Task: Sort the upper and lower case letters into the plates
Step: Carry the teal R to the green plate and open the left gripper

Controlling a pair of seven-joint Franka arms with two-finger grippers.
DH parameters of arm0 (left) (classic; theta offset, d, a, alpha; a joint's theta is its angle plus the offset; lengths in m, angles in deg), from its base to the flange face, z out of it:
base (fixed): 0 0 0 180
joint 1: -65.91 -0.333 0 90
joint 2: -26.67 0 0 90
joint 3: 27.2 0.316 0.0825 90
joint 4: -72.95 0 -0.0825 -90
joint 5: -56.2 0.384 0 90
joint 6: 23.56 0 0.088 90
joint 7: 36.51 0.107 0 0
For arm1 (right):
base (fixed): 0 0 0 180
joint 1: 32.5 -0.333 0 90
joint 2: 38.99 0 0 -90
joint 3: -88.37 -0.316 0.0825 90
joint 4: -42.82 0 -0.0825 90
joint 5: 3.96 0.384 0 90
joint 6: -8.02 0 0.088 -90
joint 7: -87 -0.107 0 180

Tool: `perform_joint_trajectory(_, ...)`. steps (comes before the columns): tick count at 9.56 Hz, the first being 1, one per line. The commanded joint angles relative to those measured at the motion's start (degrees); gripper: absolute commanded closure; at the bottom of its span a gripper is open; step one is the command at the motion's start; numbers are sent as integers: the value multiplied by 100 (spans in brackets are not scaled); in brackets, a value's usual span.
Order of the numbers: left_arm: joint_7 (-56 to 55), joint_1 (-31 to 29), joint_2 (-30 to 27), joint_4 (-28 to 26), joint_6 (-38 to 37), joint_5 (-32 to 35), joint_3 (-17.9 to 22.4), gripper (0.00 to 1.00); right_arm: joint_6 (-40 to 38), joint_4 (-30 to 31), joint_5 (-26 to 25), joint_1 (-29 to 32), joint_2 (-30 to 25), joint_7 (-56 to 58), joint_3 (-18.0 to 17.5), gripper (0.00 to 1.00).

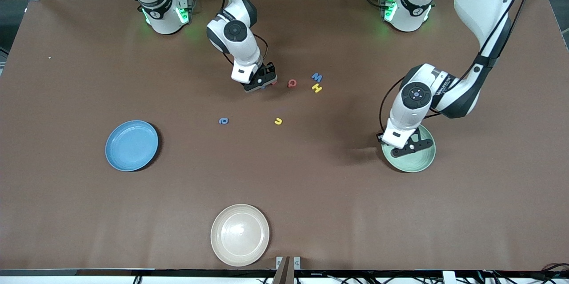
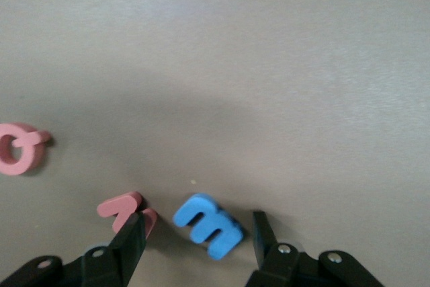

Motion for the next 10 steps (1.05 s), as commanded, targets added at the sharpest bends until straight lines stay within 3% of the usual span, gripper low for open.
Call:
perform_joint_trajectory(1,257,-290,-12,-62,-28,257,-39,100,-328,-40,78,306,-59,331,-46,25)
perform_joint_trajectory(4,575,-503,5,-62,-19,266,-40,100,-258,-58,139,167,11,201,-54,25)
perform_joint_trajectory(5,584,-503,6,-45,-27,266,-48,100,-258,-145,436,18,20,174,-54,25)
perform_joint_trajectory(6,584,-494,6,-27,-28,266,-48,41,-267,-276,839,-262,38,174,-46,25)
perform_joint_trajectory(7,540,-442,6,-10,-28,257,-48,0,-345,-364,886,-221,20,304,-37,25)
perform_joint_trajectory(10,487,-406,-91,26,-36,117,-267,0,-724,-383,887,192,-24,1673,-19,25)
